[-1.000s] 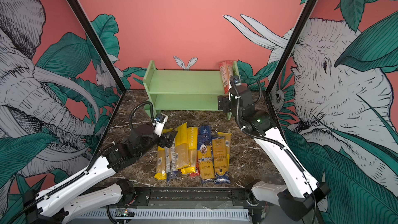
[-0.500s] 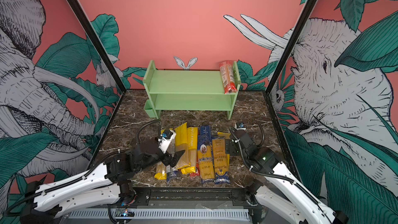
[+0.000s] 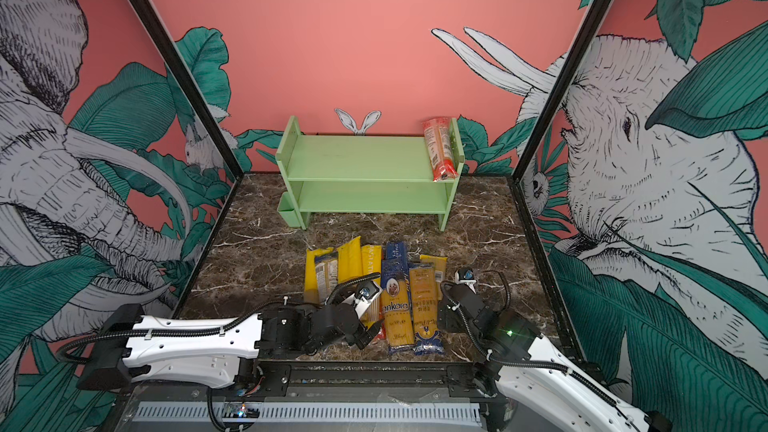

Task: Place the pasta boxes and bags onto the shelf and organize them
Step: 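Release the pack and bring the right gripper back to the pasta row, then grasp the clear SPAGHETTI pack with the right gripper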

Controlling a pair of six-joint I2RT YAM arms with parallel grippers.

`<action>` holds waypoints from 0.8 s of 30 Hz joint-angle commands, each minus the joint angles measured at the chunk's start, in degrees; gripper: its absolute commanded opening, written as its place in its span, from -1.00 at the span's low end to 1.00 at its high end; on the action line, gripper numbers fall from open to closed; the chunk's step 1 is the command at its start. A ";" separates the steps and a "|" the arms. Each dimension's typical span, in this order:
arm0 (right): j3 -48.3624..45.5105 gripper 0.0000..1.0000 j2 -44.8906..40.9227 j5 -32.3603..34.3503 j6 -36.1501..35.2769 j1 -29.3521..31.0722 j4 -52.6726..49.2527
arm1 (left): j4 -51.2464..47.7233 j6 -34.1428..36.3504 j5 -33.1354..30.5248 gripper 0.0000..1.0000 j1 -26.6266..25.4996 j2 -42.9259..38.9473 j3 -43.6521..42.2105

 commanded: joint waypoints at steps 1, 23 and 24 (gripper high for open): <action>-1.00 0.74 0.65 1.16 2.89 1.39 3.30 | 2.22 -1.39 -3.56 0.99 -0.20 -0.68 0.50; -4.10 0.79 16.53 6.10 10.01 16.92 16.66 | 1.75 -4.02 -5.35 0.99 4.81 -4.50 -4.76; -4.28 0.79 17.84 6.27 10.37 17.54 17.53 | 1.64 -4.00 -5.35 0.99 5.03 -4.90 -4.97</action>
